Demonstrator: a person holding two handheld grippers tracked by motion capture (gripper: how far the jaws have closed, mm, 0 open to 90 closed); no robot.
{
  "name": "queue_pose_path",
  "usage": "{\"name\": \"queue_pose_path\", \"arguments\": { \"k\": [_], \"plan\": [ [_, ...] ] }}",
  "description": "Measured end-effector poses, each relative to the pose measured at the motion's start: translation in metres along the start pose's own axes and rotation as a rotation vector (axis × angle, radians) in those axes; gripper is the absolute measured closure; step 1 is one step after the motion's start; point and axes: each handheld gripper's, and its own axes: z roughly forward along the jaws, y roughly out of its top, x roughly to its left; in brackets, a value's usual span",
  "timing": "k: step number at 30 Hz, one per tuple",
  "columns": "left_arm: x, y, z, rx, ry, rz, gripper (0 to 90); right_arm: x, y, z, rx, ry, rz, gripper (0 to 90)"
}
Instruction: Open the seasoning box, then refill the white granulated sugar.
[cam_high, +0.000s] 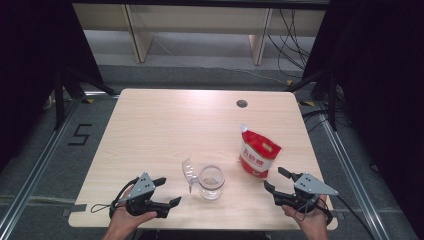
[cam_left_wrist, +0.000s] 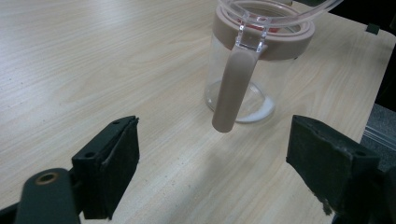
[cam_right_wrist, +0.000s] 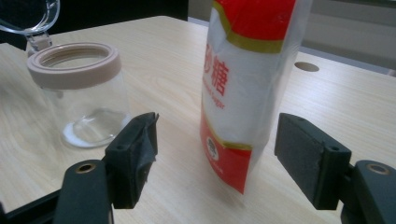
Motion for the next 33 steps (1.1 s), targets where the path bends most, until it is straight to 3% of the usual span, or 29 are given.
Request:
{"name": "queue_pose_path", "arguments": {
  "k": [1, 2, 4, 11, 12, 13, 16, 19, 25, 27, 29, 31, 32, 33],
  "plan": [
    [-0.001, -0.001, 0.000, -0.003, 0.001, -0.028, 16.5, -0.002, 0.000, 0.001, -0.022, -0.011, -0.016, 29.7],
    [-0.001, -0.001, 0.000, -0.002, 0.001, -0.020, 16.1, -0.001, -0.001, 0.000, -0.002, -0.009, 0.043, 26.8],
    [-0.001, -0.001, 0.000, -0.006, 0.002, -0.027, 16.1, -0.003, 0.000, 0.001, -0.016, -0.005, 0.016, 26.8],
    [-0.002, -0.002, 0.000, -0.001, 0.011, -0.031, 16.1, -0.005, -0.002, 0.003, -0.002, -0.002, 0.032, 27.0],
    [-0.001, -0.001, 0.000, -0.002, 0.009, -0.019, 16.1, -0.007, -0.002, 0.003, 0.002, -0.002, 0.016, 27.1],
    [0.001, -0.001, 0.000, -0.003, 0.004, -0.002, 16.1, -0.006, -0.003, 0.002, 0.008, -0.020, 0.040, 27.1],
    [0.001, -0.001, 0.000, -0.008, 0.019, -0.034, 16.1, -0.008, -0.003, 0.002, 0.001, -0.018, 0.055, 27.1],
    [0.001, -0.001, 0.000, -0.009, 0.023, -0.034, 16.1, -0.012, -0.004, 0.004, -0.012, -0.018, 0.032, 27.0],
    [0.000, -0.001, -0.002, -0.016, 0.024, -0.027, 16.1, -0.011, -0.004, 0.008, -0.005, 0.004, 0.043, 25.6],
    [0.000, -0.001, -0.004, -0.022, 0.028, -0.028, 16.0, -0.009, -0.004, 0.010, -0.005, -0.017, 0.041, 24.8],
    [0.001, 0.000, -0.005, -0.020, 0.021, 0.000, 16.1, -0.011, -0.004, 0.013, -0.006, -0.010, 0.021, 24.6],
    [-0.001, -0.001, -0.003, -0.018, 0.030, -0.035, 16.1, -0.011, -0.003, 0.016, -0.005, -0.002, 0.019, 24.5],
    [-0.001, -0.002, -0.002, -0.016, 0.024, -0.033, 16.1, -0.010, -0.003, 0.016, 0.002, -0.011, 0.036, 24.5],
    [-0.001, -0.002, -0.002, -0.011, 0.026, -0.027, 16.1, -0.012, -0.003, 0.018, -0.004, -0.007, 0.012, 24.5]
  ]
}}
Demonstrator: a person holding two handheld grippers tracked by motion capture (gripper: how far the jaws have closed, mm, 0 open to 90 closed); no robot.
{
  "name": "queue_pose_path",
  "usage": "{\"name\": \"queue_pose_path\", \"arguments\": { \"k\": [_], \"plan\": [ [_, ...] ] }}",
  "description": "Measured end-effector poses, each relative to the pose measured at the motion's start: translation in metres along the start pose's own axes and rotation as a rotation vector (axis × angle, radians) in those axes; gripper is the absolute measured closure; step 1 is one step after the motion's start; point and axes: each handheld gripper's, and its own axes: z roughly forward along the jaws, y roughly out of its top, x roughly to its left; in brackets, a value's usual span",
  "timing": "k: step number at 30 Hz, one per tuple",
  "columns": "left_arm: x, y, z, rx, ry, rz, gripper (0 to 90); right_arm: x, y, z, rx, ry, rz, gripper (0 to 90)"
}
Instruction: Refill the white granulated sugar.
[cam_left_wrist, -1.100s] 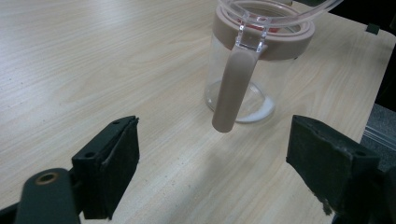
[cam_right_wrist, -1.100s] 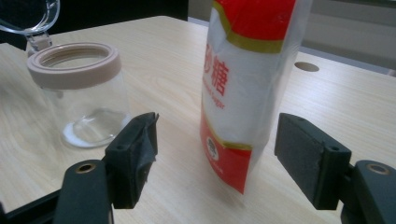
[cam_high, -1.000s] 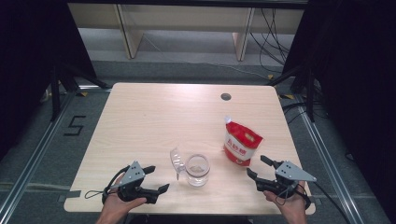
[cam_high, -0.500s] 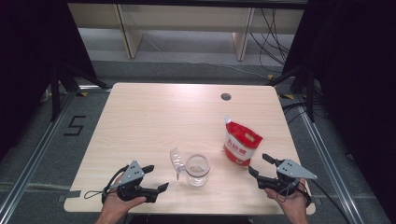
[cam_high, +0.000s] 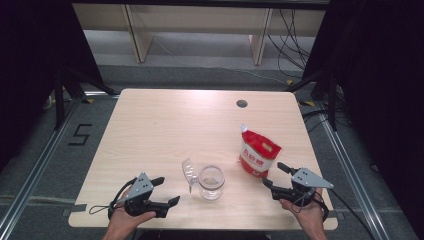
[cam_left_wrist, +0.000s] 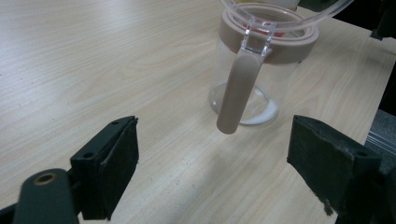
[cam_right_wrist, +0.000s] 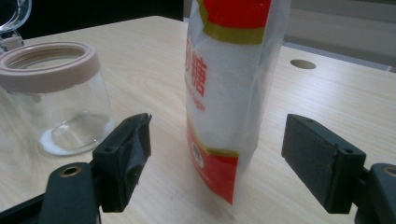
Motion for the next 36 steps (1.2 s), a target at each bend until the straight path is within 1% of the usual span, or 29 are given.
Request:
{"name": "queue_pose_path", "arguments": {
  "k": [1, 3, 6, 7, 8, 10, 11, 12, 14, 15, 16, 17, 18, 19, 20, 21, 22, 23, 24, 25, 26, 27, 28, 29, 31, 32, 33, 35, 36],
  "plan": [
    [0.000, 0.000, 0.000, 0.006, 0.006, 0.006, 16.1, 0.002, 0.000, 0.001, 0.012, 0.006, 0.029, 24.5],
    [-0.001, 0.000, 0.000, -0.003, -0.003, 0.006, 16.1, 0.000, 0.000, 0.006, 0.006, 0.007, 0.012, 24.6],
    [0.000, 0.000, -0.001, -0.002, 0.000, 0.014, 16.1, -0.002, 0.001, 0.011, 0.005, 0.013, 0.016, 24.6],
    [-0.001, -0.001, -0.001, 0.002, 0.009, -0.001, 16.1, -0.003, 0.002, 0.013, -0.005, 0.003, 0.009, 24.7],
    [0.000, -0.002, 0.000, -0.006, 0.004, -0.007, 16.1, -0.004, 0.002, 0.014, -0.003, 0.015, 0.026, 24.8],
    [0.000, -0.003, 0.000, -0.006, 0.002, -0.008, 16.1, -0.006, 0.002, 0.018, -0.022, 0.019, 0.008, 24.8],
    [0.000, -0.003, -0.001, 0.003, 0.011, 0.004, 16.1, -0.004, 0.002, 0.018, -0.017, 0.017, 0.032, 24.9],
    [-0.001, -0.003, -0.001, 0.004, 0.013, 0.005, 16.1, -0.007, 0.002, 0.021, -0.047, 0.028, 0.020, 24.8],
    [-0.001, -0.003, -0.001, 0.004, 0.008, 0.012, 16.1, -0.007, 0.002, 0.024, -0.063, 0.035, 0.016, 24.2],
    [-0.001, -0.003, -0.001, 0.001, 0.013, 0.004, 16.1, -0.006, 0.002, 0.026, -0.065, 0.034, 0.035, 23.8],
    [-0.001, -0.003, -0.001, 0.002, 0.011, 0.006, 16.1, -0.008, 0.002, 0.028, -0.081, 0.048, 0.014, 23.4],
    [0.000, -0.003, 0.000, -0.003, 0.004, 0.024, 16.1, -0.010, 0.001, 0.030, -0.088, 0.046, 0.013, 22.4],
    [0.000, -0.003, 0.000, 0.004, 0.004, 0.029, 16.1, -0.009, 0.001, 0.032, -0.101, 0.043, 0.046, 21.0],
    [-0.001, -0.004, 0.000, 0.003, 0.007, 0.003, 16.1, -0.011, 0.000, 0.034, -0.097, 0.045, 0.031, 20.1],
    [-0.001, -0.004, 0.000, 0.003, 0.007, 0.001, 16.1, -0.013, 0.000, 0.039, -0.109, 0.064, -0.003, 20.2],
    [0.000, -0.004, 0.000, 0.004, 0.007, 0.011, 16.0, -0.011, 0.000, 0.037, -0.083, 0.048, 0.018, 20.4],
    [-0.001, -0.004, 0.000, 0.004, 0.008, 0.004, 16.1, -0.012, -0.001, 0.041, -0.088, 0.057, 0.007, 20.7],
    [-0.001, -0.004, 0.000, 0.004, 0.009, 0.005, 16.1, -0.011, -0.001, 0.041, -0.074, 0.051, 0.024, 21.2],
    [-0.001, -0.004, 0.000, 0.008, 0.012, 0.013, 16.1, -0.011, -0.002, 0.044, -0.093, 0.036, 0.011, 20.8],
    [0.000, -0.004, 0.000, 0.008, 0.010, 0.025, 16.1, -0.012, -0.002, 0.046, -0.081, 0.060, 0.008, 20.7],
    [0.000, -0.004, 0.000, 0.009, 0.010, 0.026, 16.1, -0.012, -0.003, 0.048, -0.082, 0.051, 0.012, 20.9],
    [0.000, -0.004, 0.000, 0.009, 0.005, 0.032, 16.1, -0.010, -0.004, 0.049, -0.091, 0.043, 0.037, 20.9],
    [-0.001, -0.004, 0.000, 0.004, 0.006, 0.010, 16.1, -0.011, -0.004, 0.049, -0.070, 0.050, 0.037, 21.0],
    [-0.001, -0.004, 0.000, 0.008, 0.009, 0.009, 16.1, -0.012, -0.004, 0.052, -0.089, 0.058, 0.023, 21.2],
    [0.000, -0.004, 0.000, 0.008, 0.005, 0.032, 16.1, -0.013, -0.004, 0.054, -0.073, 0.060, 0.011, 21.4],
    [0.000, -0.004, 0.000, 0.012, 0.011, 0.031, 16.0, -0.012, -0.005, 0.055, -0.076, 0.066, 0.027, 21.4],
    [0.000, -0.004, 0.000, 0.013, 0.011, 0.032, 16.1, -0.014, -0.005, 0.057, -0.093, 0.068, 0.008, 21.5],
    [0.000, -0.004, 0.000, 0.011, 0.011, 0.030, 16.1, -0.013, -0.005, 0.058, -0.108, 0.064, 0.009, 22.2],
    [0.000, -0.004, 0.000, 0.011, 0.011, 0.029, 16.0, -0.012, -0.005, 0.057, -0.100, 0.061, 0.031, 22.3]
  ]
}}
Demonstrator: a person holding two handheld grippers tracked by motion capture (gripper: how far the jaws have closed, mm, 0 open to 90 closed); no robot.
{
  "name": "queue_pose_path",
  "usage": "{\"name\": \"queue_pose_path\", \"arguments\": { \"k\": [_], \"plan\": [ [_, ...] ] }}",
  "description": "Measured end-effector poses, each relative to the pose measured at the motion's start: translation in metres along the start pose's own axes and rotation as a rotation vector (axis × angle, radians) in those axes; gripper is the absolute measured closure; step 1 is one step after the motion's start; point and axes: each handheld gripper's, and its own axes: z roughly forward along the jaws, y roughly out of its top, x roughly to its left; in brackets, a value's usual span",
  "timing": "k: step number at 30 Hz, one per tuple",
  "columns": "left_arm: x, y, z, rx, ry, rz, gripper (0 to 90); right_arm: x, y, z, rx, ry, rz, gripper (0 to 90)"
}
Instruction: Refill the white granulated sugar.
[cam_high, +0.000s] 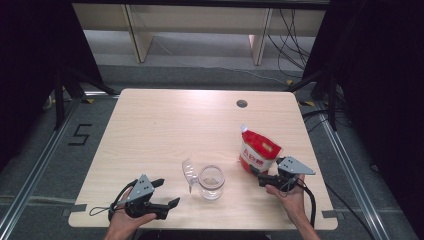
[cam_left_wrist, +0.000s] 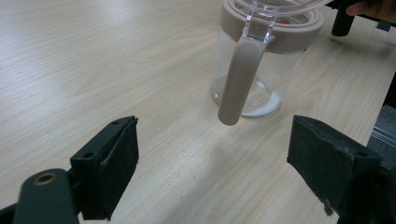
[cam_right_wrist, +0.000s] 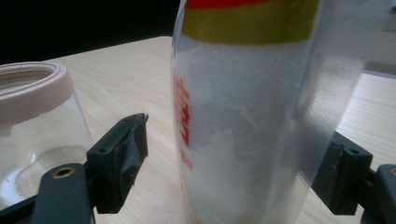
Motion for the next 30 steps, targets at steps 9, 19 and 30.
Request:
{"name": "queue_pose_path", "arguments": {
  "k": [9, 19, 30],
  "plan": [
    [-0.001, -0.002, 0.002, -0.001, -0.003, -0.024, 16.1, 0.002, -0.003, 0.008, -0.011, -0.004, 0.017, 23.6],
    [-0.002, -0.002, 0.002, -0.007, -0.005, -0.031, 16.1, 0.000, -0.004, 0.015, -0.027, -0.001, -0.009, 24.5],
    [-0.002, -0.002, 0.002, -0.004, -0.003, -0.028, 16.1, -0.001, -0.006, 0.020, -0.049, 0.008, -0.011, 24.8]
  ]
}}
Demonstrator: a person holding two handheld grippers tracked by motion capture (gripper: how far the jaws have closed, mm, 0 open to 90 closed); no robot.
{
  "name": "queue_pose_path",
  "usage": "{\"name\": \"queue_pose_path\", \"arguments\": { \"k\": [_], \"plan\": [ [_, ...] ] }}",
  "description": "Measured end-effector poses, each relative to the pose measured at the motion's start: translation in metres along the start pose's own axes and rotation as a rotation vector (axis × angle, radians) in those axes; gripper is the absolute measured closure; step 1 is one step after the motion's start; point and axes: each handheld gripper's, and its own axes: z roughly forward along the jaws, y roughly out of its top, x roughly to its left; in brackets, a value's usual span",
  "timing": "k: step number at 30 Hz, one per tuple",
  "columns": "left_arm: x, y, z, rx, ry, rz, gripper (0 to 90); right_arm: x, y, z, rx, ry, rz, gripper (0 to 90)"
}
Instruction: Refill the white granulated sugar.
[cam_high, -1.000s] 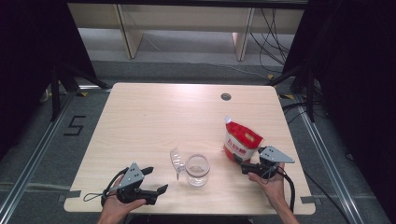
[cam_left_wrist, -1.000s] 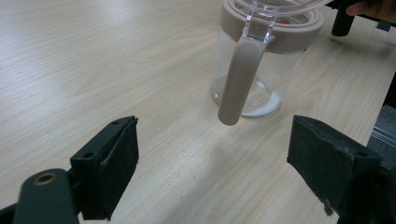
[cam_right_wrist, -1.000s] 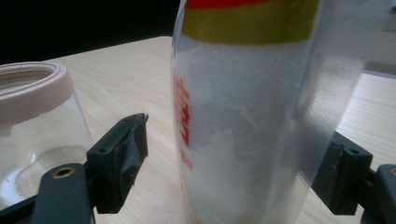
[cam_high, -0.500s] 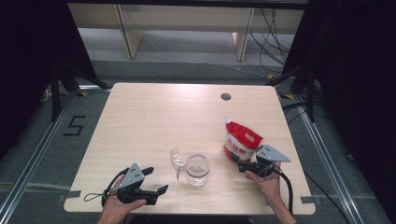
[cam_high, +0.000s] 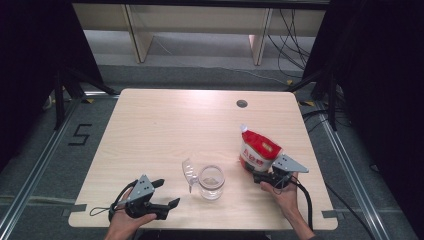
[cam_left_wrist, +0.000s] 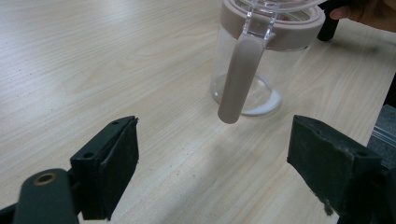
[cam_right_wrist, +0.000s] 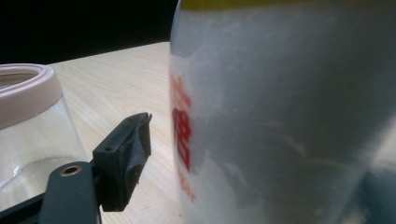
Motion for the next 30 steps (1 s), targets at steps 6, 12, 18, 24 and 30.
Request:
{"name": "queue_pose_path", "arguments": {
  "k": [6, 12, 18, 24, 30],
  "plan": [
    [0.0004, -0.0001, 0.0002, 0.004, 0.001, 0.005, 16.1, -0.0040, -0.0006, 0.0001, 0.020, 0.002, -0.015, 25.4],
    [-0.0004, -0.0003, 0.0003, 0.013, 0.006, 0.003, 16.0, -0.0028, -0.0011, -0.0006, 0.022, -0.016, 0.016, 26.1],
    [-0.0006, -0.0005, 0.0005, 0.014, 0.006, 0.000, 16.1, -0.0056, -0.0008, 0.0005, 0.018, -0.010, -0.013, 28.6],
    [-0.0006, -0.0004, 0.0008, 0.014, 0.004, 0.007, 16.0, -0.0058, -0.0011, 0.0017, 0.000, 0.003, -0.015, 33.4],
    [-0.0005, -0.0005, 0.0006, 0.013, 0.004, 0.008, 16.1, -0.0048, -0.0014, 0.0017, -0.002, -0.002, -0.001, 38.1]
  ]
}}
